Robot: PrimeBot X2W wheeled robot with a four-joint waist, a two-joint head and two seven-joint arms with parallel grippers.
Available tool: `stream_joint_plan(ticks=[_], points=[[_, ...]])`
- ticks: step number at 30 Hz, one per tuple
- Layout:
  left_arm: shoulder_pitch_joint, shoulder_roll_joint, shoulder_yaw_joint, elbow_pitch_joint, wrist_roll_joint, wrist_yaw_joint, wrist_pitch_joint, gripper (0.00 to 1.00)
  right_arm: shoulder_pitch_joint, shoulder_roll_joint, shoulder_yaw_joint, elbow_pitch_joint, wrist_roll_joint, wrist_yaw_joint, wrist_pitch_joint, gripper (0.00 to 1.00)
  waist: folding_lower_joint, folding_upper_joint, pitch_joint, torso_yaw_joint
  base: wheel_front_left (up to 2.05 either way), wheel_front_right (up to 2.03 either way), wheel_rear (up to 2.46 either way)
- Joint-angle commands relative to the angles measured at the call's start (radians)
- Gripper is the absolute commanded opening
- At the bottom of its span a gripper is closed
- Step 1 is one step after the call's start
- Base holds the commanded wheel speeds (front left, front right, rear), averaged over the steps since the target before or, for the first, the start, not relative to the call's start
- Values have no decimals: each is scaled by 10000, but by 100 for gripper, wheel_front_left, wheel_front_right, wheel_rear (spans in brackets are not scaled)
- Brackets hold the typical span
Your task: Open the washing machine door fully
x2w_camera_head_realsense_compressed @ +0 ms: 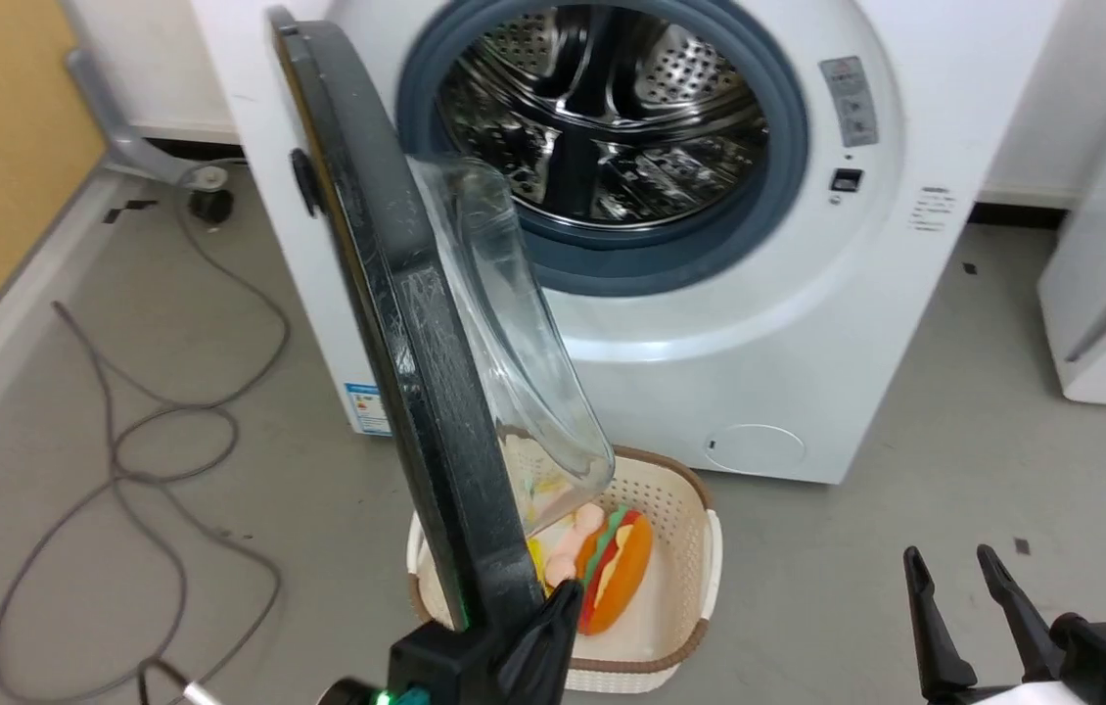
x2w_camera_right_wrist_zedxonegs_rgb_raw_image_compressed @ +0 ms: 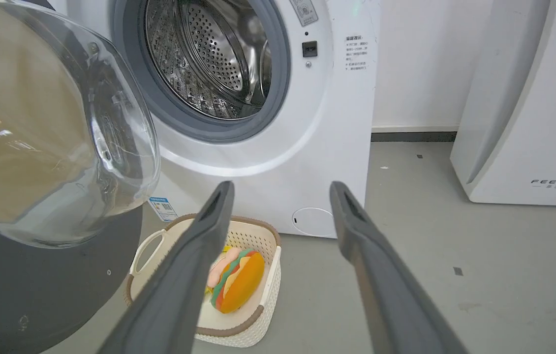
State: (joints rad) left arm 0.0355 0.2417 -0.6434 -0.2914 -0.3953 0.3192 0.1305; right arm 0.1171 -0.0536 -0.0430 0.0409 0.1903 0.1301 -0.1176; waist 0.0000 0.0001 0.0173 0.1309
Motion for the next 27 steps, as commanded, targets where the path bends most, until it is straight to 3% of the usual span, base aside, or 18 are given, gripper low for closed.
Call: stream_joint_plan(ticks=[1, 16, 22, 27], points=[[184, 120, 65, -70, 103, 115, 51, 0, 186, 34, -10, -16, 53, 6, -11, 100, 0, -1, -40, 127, 0, 0, 0], [1278, 804, 614, -1324, 510, 1148, 48, 0, 338, 34, -276, -223, -37, 6, 60, 100, 0, -1, 67, 1686, 0, 0, 0], [1412, 992, 1426, -1370, 440, 1554, -360, 0, 287, 34, -376, -374, -130, 6, 94, 100, 0, -1, 137, 2220, 0, 0, 0], [1401, 1173, 2199, -948, 77, 1576, -810, 0, 225, 34, -411, -521, -167, 6, 151, 100, 0, -1, 228, 2415, 0, 0, 0]])
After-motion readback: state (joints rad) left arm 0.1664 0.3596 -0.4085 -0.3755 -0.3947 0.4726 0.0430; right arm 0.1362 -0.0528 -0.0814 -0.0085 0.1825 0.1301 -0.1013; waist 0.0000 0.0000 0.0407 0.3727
